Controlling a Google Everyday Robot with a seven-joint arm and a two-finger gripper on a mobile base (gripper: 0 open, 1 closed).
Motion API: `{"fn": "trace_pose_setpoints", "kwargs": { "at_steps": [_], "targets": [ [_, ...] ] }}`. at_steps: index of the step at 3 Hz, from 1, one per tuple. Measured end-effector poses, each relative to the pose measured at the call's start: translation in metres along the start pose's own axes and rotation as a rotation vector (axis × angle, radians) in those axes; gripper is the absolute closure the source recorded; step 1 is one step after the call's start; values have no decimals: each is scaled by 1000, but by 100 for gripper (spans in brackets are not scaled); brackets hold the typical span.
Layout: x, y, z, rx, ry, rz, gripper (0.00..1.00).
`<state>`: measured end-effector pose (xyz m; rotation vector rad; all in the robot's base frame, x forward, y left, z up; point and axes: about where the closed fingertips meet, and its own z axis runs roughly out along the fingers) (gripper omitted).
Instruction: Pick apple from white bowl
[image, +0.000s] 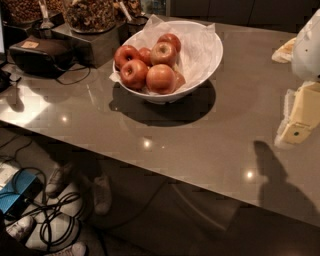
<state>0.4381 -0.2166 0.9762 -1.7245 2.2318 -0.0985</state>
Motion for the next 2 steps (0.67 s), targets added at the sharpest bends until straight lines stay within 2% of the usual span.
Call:
{"fn": "trace_pose_setpoints", "kwargs": {
  "at_steps": [1, 2],
  "targets": [
    [-1, 0, -1, 2, -1, 0, 0],
    [-20, 0, -4, -35, 12, 9, 0]
  ]
}}
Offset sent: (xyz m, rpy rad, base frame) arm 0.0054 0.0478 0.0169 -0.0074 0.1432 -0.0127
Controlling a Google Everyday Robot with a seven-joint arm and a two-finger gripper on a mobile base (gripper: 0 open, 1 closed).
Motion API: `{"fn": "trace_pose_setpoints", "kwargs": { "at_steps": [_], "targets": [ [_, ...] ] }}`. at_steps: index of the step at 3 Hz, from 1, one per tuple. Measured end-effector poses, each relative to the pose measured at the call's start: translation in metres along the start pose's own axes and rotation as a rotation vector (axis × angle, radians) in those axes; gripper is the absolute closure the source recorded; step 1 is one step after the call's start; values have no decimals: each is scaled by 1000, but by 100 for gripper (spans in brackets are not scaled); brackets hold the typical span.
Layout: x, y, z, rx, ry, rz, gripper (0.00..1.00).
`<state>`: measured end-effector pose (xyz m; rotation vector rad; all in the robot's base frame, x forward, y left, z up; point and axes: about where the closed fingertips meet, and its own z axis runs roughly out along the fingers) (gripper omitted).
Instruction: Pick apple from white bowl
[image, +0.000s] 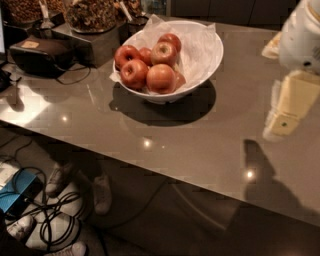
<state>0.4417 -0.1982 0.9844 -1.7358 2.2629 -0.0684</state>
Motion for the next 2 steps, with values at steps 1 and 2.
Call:
{"fn": "trace_pose_setpoints", "kwargs": {
  "at_steps": [1, 2],
  "targets": [
    [-31, -9, 3, -29, 40, 5, 0],
    [-63, -19, 12, -45, 46, -37, 0]
  ]
}}
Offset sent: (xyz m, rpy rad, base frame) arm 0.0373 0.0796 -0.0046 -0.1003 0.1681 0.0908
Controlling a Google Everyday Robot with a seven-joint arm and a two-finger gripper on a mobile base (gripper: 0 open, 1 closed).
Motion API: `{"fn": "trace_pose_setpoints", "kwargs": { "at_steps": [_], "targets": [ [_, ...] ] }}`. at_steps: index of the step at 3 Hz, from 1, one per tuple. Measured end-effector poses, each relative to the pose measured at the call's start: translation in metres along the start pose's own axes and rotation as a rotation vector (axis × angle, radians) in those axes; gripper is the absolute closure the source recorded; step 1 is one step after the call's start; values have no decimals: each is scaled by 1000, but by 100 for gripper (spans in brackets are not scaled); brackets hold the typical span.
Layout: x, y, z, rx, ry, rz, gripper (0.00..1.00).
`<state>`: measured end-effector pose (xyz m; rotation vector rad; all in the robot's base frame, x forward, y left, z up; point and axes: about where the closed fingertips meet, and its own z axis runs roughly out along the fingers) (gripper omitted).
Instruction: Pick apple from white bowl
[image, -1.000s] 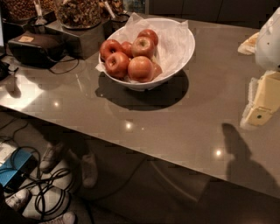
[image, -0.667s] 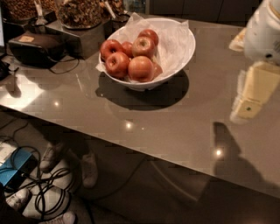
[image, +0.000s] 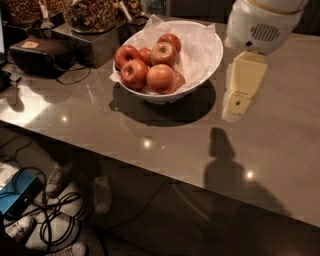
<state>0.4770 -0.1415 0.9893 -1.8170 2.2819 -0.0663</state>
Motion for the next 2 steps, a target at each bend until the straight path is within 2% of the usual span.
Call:
{"fn": "trace_pose_setpoints", "kwargs": {
  "at_steps": [1, 2],
  "targets": [
    [-7, -6, -2, 30, -23, -4, 0],
    [-27, -19, 11, -5, -76, 33, 0]
  ]
}}
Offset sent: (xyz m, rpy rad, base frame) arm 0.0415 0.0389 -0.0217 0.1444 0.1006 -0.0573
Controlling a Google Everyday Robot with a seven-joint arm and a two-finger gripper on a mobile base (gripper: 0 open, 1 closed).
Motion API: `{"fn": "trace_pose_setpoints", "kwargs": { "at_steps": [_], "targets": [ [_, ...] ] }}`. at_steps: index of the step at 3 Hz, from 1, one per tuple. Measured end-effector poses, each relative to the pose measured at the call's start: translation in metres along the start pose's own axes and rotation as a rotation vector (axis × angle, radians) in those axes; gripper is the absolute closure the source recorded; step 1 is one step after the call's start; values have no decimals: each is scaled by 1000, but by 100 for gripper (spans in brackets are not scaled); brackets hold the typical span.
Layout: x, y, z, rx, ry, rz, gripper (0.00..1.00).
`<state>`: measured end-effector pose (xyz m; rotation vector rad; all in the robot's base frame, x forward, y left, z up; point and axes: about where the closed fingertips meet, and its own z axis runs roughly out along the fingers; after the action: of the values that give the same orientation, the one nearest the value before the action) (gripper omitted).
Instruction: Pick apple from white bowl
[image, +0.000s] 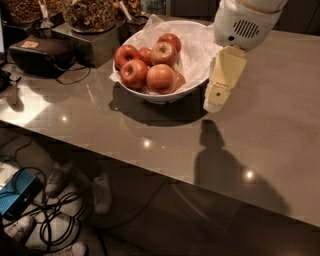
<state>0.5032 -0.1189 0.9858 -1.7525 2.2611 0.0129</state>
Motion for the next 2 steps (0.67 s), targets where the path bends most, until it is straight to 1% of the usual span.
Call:
{"fn": "trace_pose_setpoints", "kwargs": {
  "at_steps": [1, 2],
  "targets": [
    [-21, -18, 21, -40, 1, 60, 0],
    [-35, -26, 34, -30, -14, 64, 0]
  ]
}}
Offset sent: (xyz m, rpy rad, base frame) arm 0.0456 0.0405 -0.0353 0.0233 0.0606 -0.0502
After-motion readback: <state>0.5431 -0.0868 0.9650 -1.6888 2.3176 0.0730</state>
